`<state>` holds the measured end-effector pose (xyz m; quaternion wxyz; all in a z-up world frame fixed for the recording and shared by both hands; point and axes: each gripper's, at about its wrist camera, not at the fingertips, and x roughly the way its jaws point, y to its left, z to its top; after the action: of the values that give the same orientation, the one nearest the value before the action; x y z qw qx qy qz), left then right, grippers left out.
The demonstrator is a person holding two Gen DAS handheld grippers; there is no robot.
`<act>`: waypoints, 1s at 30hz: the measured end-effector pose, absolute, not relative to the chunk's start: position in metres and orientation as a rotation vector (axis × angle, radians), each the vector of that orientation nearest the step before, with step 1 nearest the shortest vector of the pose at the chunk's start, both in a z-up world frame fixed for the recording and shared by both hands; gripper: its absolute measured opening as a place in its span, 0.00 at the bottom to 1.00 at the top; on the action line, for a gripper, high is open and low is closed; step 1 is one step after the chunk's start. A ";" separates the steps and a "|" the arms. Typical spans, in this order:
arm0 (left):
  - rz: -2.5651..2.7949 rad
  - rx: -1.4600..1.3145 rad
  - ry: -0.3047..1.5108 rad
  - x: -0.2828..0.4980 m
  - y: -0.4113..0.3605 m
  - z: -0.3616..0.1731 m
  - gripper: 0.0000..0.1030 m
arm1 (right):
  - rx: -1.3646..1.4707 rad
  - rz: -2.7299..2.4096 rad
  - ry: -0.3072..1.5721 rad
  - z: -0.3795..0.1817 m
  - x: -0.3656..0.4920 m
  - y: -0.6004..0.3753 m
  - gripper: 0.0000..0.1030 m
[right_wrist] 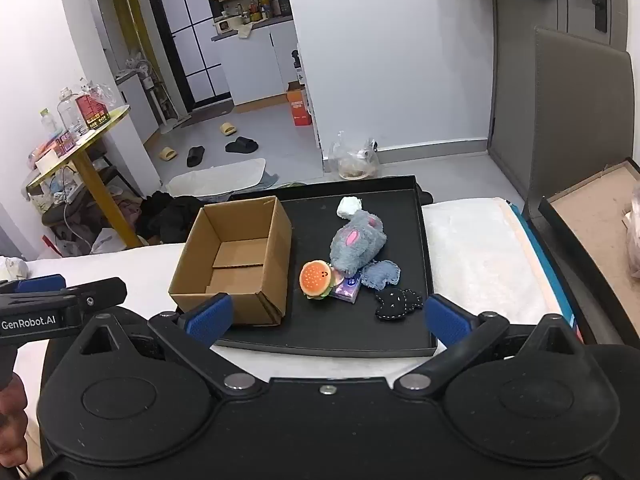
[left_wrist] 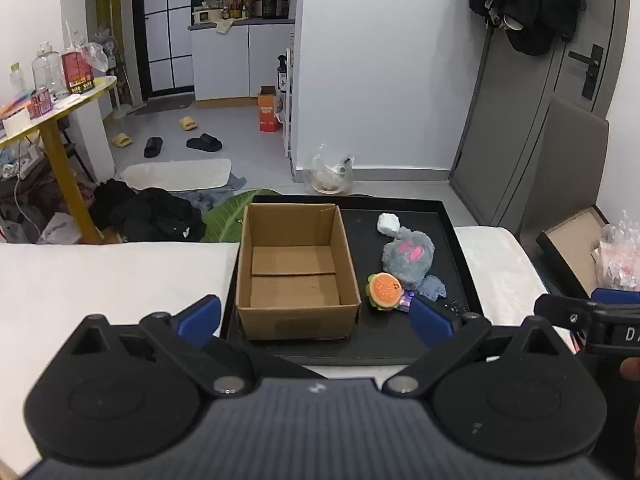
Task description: Organize soft objects
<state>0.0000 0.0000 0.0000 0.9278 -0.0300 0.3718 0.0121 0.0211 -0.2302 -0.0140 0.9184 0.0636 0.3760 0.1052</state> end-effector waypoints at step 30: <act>0.006 -0.057 0.732 -0.009 -0.011 0.008 0.97 | 0.125 0.212 0.769 -0.013 0.011 -0.240 1.00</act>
<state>-0.0091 -0.0109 0.0075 0.9334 -0.0279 0.3577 0.0029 0.0110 -0.2402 -0.0127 0.9197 0.0608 0.3740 0.1031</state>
